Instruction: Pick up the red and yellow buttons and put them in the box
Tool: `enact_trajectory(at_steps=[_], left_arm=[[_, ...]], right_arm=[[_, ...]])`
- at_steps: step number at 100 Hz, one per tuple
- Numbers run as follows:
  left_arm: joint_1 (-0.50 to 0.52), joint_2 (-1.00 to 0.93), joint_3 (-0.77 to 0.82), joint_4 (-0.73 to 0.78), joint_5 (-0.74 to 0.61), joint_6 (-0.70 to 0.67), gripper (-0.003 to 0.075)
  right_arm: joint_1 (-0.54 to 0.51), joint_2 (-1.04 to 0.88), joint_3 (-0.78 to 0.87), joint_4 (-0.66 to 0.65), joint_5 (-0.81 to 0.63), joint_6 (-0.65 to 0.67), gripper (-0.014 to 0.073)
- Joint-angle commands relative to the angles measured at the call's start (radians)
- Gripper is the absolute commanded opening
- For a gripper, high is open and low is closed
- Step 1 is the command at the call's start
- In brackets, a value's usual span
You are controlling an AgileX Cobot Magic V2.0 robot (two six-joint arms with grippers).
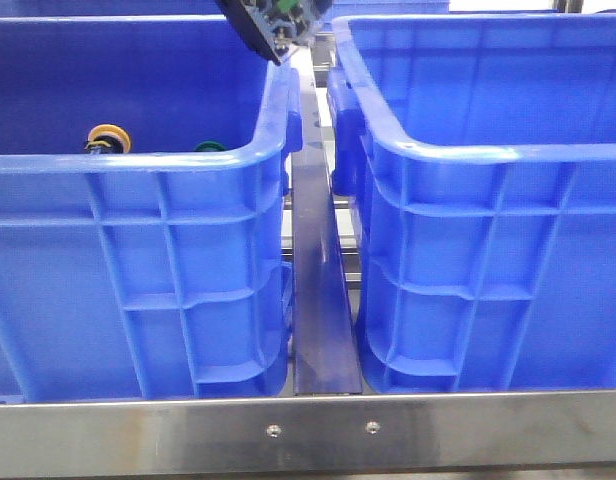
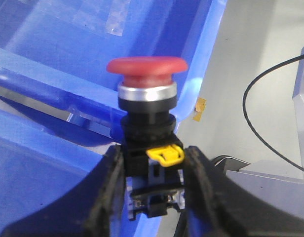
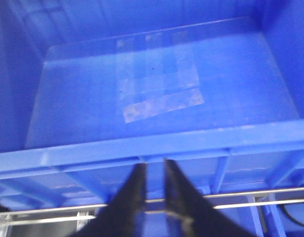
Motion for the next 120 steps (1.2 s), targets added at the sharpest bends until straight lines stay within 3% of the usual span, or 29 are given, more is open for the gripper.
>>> enact_trajectory(at_steps=[1, 8, 15, 44, 63, 89, 120], left_arm=[[-0.007, -0.026, -0.025, -0.030, -0.054, 0.003, 0.0048], [-0.007, -0.026, -0.025, -0.030, -0.054, 0.003, 0.0048], [-0.007, -0.026, -0.025, -0.030, -0.056, 0.003, 0.0048], [-0.007, -0.026, -0.025, -0.030, -0.058, 0.003, 0.0048], [-0.007, -0.026, -0.025, -0.030, -0.058, 0.003, 0.0048], [-0.007, -0.026, -0.025, -0.030, -0.058, 0.003, 0.0048], [-0.007, -0.026, -0.025, -0.030, -0.058, 0.003, 0.0048]], right_arm=[[0.001, 0.071, -0.092, 0.055, -0.021, -0.038, 0.0412], [0.001, 0.108, -0.136, 0.124, -0.001, -0.068, 0.0549], [0.001, 0.146, -0.179, 0.218, 0.029, -0.102, 0.0609], [0.001, 0.357, -0.332, 0.686, 0.206, -0.262, 0.0612], [0.001, 0.516, -0.407, 0.871, 0.305, -0.339, 0.0612], [0.013, 0.698, -0.504, 0.936, 0.388, -0.404, 0.0612], [0.172, 0.801, -0.579, 0.948, 0.339, -0.404, 0.0612]])
